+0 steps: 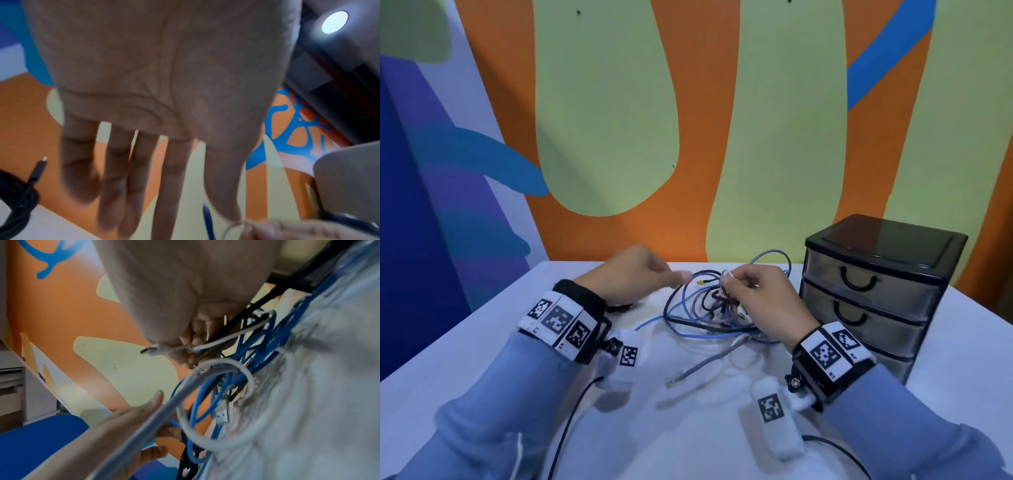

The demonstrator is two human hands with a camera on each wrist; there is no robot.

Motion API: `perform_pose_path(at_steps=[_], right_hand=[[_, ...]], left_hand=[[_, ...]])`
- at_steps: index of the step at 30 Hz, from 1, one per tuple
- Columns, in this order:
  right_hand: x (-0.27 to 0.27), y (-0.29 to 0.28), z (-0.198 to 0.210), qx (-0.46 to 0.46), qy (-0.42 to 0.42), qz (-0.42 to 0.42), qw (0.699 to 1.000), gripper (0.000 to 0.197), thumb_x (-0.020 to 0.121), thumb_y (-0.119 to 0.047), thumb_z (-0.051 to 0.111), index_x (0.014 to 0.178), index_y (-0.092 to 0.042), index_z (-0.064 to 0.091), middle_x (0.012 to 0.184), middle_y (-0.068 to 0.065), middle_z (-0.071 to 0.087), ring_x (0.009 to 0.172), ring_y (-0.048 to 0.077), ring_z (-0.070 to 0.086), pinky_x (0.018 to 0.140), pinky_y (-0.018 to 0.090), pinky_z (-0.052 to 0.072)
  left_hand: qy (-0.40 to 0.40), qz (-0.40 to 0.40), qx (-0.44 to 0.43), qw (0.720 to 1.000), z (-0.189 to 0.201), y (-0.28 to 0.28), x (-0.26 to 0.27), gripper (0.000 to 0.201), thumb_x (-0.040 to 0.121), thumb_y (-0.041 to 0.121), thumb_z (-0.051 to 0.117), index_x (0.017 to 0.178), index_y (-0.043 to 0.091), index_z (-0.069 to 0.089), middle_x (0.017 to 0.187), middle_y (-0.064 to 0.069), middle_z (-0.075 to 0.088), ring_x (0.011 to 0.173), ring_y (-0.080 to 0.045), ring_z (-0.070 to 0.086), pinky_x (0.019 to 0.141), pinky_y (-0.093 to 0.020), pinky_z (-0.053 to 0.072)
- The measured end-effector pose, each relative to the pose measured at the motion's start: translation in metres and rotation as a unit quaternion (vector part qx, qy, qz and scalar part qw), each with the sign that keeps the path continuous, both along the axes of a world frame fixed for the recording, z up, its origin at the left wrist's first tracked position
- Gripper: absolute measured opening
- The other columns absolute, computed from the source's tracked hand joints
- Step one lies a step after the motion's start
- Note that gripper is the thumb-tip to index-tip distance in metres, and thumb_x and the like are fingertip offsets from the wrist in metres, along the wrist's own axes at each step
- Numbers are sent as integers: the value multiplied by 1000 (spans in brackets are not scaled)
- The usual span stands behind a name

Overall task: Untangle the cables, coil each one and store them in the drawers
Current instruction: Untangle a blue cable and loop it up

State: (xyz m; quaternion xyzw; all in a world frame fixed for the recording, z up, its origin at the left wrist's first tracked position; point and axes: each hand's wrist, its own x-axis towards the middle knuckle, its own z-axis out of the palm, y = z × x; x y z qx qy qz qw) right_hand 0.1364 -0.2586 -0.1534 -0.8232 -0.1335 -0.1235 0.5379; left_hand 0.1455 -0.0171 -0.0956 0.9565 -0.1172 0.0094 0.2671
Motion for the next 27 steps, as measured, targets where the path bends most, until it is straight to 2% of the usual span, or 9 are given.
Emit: perform_pose_path(at_steps=[4, 8, 13, 16, 18, 21, 23, 25, 27], right_hand=[[3, 1, 4, 73, -39, -42, 996, 30, 104, -33, 63, 89, -9, 74, 71, 1, 58, 60, 15, 50, 63, 29, 44], [5, 4, 4, 175, -27, -64, 982, 27, 102, -36, 64, 89, -14, 74, 65, -4, 52, 61, 14, 45, 71, 33, 40], [5, 7, 6, 299, 21, -34, 953, 15, 100, -25, 70, 95, -13, 77, 80, -3, 60, 76, 13, 53, 83, 33, 50], [-1, 10, 10, 356, 47, 27, 933, 8, 98, -15, 70, 93, -11, 77, 83, -5, 66, 75, 11, 57, 75, 26, 51], [-7, 10, 14, 388, 58, 59, 918, 13, 98, -14, 66, 91, -7, 74, 77, 1, 60, 64, 14, 53, 63, 26, 43], [-12, 8, 18, 431, 62, 101, 895, 27, 101, -25, 61, 79, -9, 61, 66, 5, 42, 53, 19, 40, 56, 31, 31], [-15, 8, 20, 442, 37, 122, 888, 34, 98, -24, 64, 71, -12, 48, 65, 4, 32, 51, 19, 31, 55, 30, 24], [-20, 10, 23, 443, 19, 142, 885, 39, 92, -21, 68, 66, -15, 40, 66, 4, 26, 48, 18, 27, 59, 36, 15], [-24, 13, 25, 443, 18, 163, 881, 40, 91, -19, 68, 64, -16, 38, 68, 8, 20, 47, 18, 26, 63, 43, 10]], left_hand=[[44, -29, 70, 996, -16, 2, 10, 35, 93, 66, 68, 98, 32, 77, 92, 14, 75, 90, -11, 67, 87, -35, 53], [81, 26, 100, 991, -15, 11, 11, 36, 101, 47, 66, 79, 19, 71, 72, 9, 68, 66, -10, 58, 71, -30, 49], [176, 14, 197, 965, -15, 8, 4, 10, 86, 24, 77, 86, 17, 84, 75, 2, 78, 66, -13, 63, 72, -31, 57], [159, 9, 190, 969, -13, 3, 1, 9, 83, 18, 77, 79, 12, 83, 72, 0, 79, 61, -12, 65, 72, -34, 62], [98, 29, 152, 983, -14, 5, 5, 15, 84, 18, 71, 75, 10, 79, 69, -3, 77, 58, -15, 64, 63, -31, 55], [28, 65, -63, 996, -14, 6, 8, 17, 95, 10, 63, 89, 4, 77, 67, -10, 76, 49, -19, 58, 51, -25, 44], [41, 81, -173, 981, -12, 3, 6, 19, 97, 1, 60, 87, -8, 74, 58, -12, 68, 41, -19, 51, 44, -20, 37], [96, 57, -187, 976, -14, -2, 2, 23, 96, -5, 60, 77, -5, 72, 53, -6, 62, 41, -14, 50, 42, -20, 39], [152, 11, -165, 975, -19, -6, 0, 21, 97, -4, 61, 81, -3, 75, 62, -4, 67, 51, -13, 54, 51, -21, 48]])
